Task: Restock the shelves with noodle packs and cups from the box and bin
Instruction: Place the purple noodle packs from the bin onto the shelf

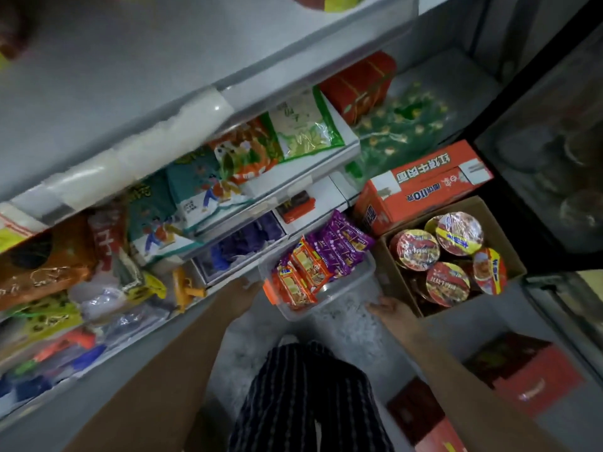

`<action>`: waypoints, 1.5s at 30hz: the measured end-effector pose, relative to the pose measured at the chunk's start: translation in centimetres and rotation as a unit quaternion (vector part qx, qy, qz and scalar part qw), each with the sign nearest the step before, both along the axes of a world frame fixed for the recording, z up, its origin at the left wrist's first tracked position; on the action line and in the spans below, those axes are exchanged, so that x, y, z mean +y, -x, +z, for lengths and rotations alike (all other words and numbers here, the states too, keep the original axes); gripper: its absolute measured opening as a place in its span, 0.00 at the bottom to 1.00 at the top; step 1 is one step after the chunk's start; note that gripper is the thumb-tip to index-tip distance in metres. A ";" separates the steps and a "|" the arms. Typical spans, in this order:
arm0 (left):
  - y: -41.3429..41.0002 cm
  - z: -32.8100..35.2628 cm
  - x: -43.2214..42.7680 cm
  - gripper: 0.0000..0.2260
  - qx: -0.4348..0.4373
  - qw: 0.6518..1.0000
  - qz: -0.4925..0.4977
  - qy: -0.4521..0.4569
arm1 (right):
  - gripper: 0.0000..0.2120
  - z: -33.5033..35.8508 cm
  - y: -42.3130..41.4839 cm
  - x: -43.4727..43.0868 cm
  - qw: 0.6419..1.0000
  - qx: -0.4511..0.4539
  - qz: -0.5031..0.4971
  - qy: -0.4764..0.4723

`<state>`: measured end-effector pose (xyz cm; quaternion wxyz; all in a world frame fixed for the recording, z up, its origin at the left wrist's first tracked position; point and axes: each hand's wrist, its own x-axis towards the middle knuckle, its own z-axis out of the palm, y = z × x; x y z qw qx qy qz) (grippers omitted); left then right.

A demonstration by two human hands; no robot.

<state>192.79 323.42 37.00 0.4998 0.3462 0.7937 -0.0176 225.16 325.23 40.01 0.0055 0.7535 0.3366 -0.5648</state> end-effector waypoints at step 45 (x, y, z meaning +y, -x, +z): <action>2.1 -33.0 -0.7 0.35 -0.147 0.926 0.347 0.001 | 0.03 -38.6 6.7 -5.5 0.826 0.099 -0.553 0.039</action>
